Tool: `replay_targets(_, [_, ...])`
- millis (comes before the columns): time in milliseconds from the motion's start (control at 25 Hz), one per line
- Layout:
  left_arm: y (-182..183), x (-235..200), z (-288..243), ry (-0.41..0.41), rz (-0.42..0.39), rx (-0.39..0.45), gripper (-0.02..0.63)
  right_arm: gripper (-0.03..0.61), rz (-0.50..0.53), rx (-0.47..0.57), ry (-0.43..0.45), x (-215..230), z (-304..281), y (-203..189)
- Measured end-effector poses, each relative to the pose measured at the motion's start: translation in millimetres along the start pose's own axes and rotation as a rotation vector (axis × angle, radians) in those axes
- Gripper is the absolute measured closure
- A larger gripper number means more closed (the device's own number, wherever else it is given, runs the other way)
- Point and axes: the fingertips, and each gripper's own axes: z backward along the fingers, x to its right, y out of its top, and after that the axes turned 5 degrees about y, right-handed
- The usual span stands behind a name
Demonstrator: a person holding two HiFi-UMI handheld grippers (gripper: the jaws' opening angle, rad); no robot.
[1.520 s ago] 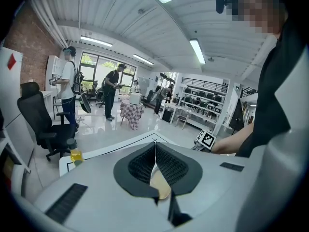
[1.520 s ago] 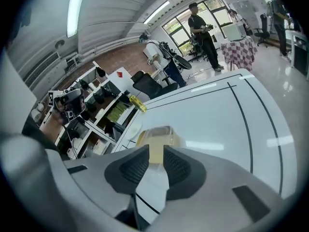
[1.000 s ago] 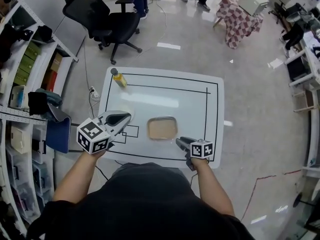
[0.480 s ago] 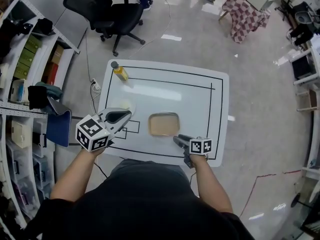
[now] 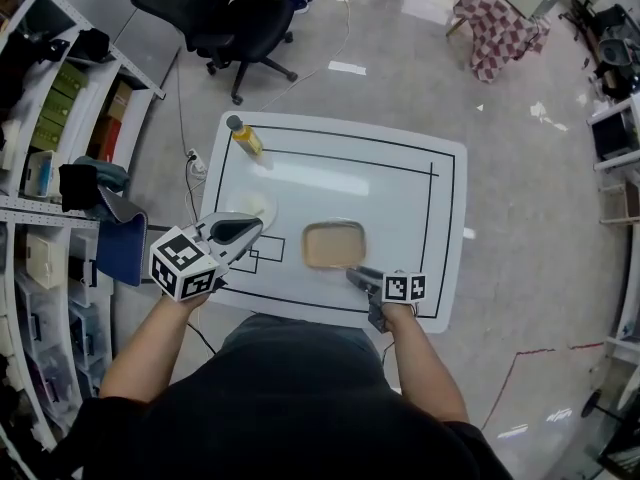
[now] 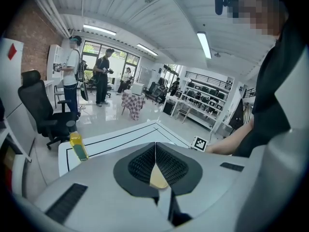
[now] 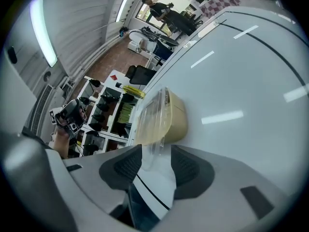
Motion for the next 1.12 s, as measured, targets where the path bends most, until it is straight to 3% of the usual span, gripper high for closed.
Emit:
replay_targets(520, [-5,4,5,-0.016,0.003,0.0,0.591,0.462,-0.021,0.007,0.017,-6,-3,-4])
replay_targets(1120, [-4,6,15,-0.043,-0.01,0.024,0.591,0.506,-0.007,0.03,0.022,-26,-1,-6])
